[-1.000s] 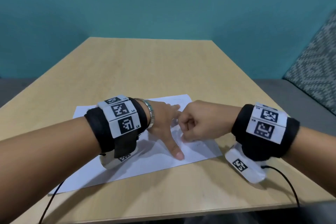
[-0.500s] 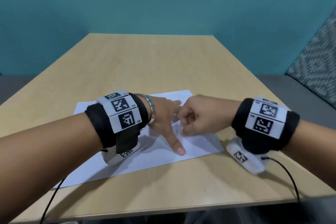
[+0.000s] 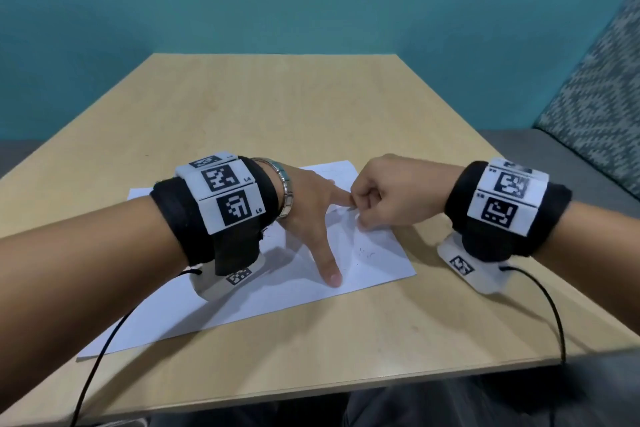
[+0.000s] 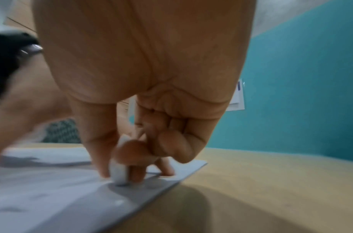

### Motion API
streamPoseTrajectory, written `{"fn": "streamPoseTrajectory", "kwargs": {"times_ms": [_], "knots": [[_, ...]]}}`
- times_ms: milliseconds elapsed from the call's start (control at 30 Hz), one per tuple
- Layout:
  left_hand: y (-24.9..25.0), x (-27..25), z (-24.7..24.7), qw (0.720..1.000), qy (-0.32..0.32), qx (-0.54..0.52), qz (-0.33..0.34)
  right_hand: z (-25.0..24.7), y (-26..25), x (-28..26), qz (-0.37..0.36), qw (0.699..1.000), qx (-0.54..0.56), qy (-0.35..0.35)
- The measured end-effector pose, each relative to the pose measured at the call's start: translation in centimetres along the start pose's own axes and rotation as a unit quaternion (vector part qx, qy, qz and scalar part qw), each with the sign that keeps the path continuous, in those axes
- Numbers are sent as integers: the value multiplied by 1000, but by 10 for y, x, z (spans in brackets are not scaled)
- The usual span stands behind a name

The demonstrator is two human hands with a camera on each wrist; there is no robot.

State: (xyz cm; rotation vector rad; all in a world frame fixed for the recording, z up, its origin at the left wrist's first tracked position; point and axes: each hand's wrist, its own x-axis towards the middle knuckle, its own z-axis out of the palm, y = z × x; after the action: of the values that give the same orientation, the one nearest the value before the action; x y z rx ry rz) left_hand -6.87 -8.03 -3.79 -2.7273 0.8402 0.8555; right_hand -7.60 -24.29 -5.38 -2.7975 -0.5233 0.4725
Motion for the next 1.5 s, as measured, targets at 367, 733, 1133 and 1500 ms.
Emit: {"fn": "streamPoseTrajectory", "kwargs": {"times_ms": [367,733,1133,1500], "knots": [[-1,1,2,1000,5,8,-7,12,-10,-8,-29,999,18,-38],[3,-1,2,1000,8,5,-15,3,-6,2,-16,1000,-1,13],[-2,-1,4,999,20,-24,-29,10,-16,4,-27,1000,1,8],[6,1,6,999,17,-32,1,8,5,-11,5,999,35,7]]}}
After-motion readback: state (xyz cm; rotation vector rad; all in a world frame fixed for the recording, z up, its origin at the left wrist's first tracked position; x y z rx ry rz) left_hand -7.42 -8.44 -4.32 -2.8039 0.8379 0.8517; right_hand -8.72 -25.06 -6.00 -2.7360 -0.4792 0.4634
